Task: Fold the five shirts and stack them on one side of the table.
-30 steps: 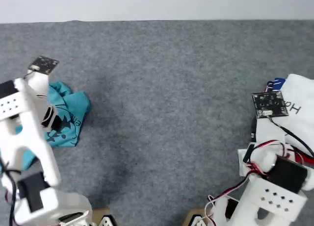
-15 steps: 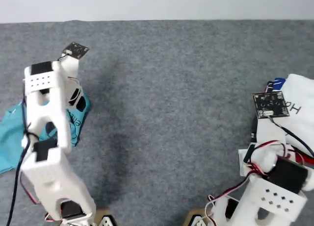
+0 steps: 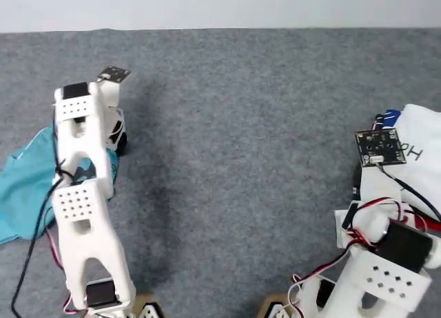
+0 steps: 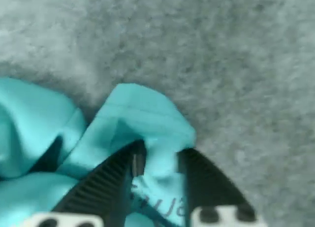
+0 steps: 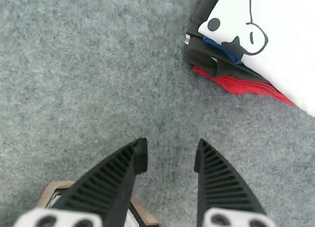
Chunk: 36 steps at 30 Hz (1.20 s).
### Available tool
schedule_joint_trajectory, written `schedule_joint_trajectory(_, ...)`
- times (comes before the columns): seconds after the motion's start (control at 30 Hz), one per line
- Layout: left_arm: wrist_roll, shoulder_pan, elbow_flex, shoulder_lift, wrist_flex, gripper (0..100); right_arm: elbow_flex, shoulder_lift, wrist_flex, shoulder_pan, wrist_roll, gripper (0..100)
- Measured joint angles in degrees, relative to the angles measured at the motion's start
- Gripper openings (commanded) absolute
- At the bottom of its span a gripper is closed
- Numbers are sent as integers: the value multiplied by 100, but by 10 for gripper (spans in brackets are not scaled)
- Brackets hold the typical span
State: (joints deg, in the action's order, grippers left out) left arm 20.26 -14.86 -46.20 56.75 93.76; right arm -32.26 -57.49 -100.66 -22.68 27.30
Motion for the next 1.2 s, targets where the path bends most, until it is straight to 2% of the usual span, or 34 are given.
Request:
schedule_joint_trajectory(0.1, -53, 114, -818, 308, 431, 4, 0, 0, 0, 0, 0, 162)
schedule_joint_trajectory(0.2, -176, 167, -1538, 316, 501, 4, 0, 0, 0, 0, 0, 162)
schedule_joint_trajectory(0.43, -264, 730, -2031, -914, 536, 4, 0, 0, 0, -185, 0, 162)
schedule_joint_trajectory(0.67, -299, 1785, -2066, -2356, 563, 4, 0, 0, 0, -853, 0, 162)
schedule_joint_trajectory(1.03, -308, 4308, -2092, -3657, 563, 5, 0, 0, 0, -932, 0, 162)
schedule_joint_trajectory(1.2, -308, 4862, -1908, -3675, 563, 6, 0, 0, 0, -932, 0, 162)
